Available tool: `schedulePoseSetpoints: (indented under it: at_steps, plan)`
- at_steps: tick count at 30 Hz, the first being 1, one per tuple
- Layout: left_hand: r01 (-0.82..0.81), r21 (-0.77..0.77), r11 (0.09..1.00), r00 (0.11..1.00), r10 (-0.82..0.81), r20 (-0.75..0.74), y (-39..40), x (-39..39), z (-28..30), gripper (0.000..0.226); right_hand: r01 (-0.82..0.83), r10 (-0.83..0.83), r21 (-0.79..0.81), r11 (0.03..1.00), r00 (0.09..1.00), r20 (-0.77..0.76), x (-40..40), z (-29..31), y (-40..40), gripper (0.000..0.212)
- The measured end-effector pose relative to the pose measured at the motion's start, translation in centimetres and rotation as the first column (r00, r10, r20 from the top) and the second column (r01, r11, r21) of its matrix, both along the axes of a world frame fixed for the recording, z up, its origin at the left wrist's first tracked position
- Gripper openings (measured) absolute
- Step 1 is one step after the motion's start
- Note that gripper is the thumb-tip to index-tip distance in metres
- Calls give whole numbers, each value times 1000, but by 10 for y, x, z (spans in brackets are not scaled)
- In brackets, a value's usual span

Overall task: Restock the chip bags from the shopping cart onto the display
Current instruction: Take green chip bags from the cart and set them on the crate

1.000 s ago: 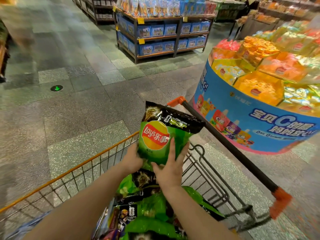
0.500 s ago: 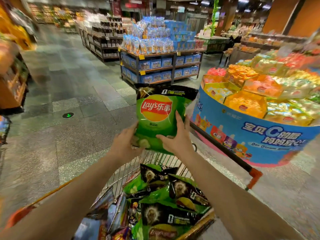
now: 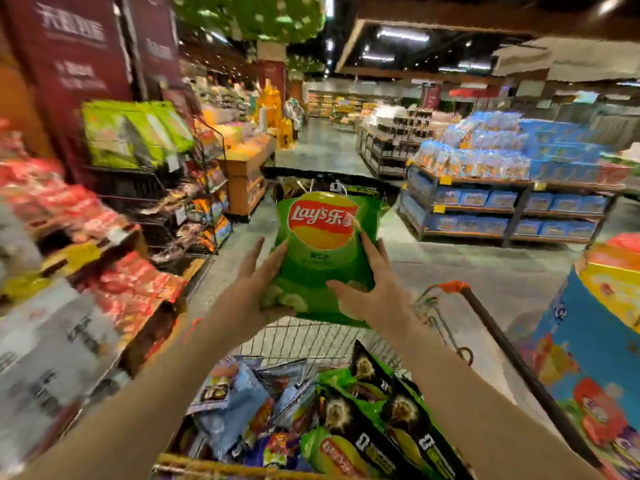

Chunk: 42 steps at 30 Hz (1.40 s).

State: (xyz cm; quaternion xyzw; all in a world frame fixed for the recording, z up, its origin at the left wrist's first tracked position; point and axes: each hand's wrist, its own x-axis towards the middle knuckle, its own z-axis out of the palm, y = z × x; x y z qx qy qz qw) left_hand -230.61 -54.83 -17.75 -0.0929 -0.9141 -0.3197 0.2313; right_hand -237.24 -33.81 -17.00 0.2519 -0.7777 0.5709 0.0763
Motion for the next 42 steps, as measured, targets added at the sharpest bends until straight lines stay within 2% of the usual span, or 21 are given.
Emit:
schedulePoseSetpoints:
  at_steps: [3,7,11,18,24,29,35,38,42]
  plan:
    - [-154,-84,985,985,146,-92,3,59,5,117,-189,189,-10,982,982,7,24,5,-11,92]
    - [-368,-140,919,927,351,-133,10,153,3,110,-425,426,-37,905,904,31,72,8,-31,90]
    - [-548,-140,825,835,550,-21,17,243,6,105,-575,572,43,817,818,60,136,5,-56,90]
    - [-763,-233,603,594,796,116,42,378,18,106,-811,807,17,585,584,91,235,10,-93,89]
    - [-859,-217,464,432,884,179,46,485,26,102,-920,914,30,391,391,110,327,15,-125,84]
    - [-918,-193,347,304,926,223,50,576,34,105,-959,954,75,272,279,109,419,25,-153,86]
    - [-951,-239,196,154,971,184,51,712,31,108,-990,982,100,98,113,153,555,20,-184,86]
    - [-965,-221,139,112,985,130,48,782,23,108,-992,988,117,46,63,144,625,18,-198,85]
    - [-976,-204,81,53,989,136,47,866,12,110,-991,987,130,-28,-6,162,711,7,-214,84]
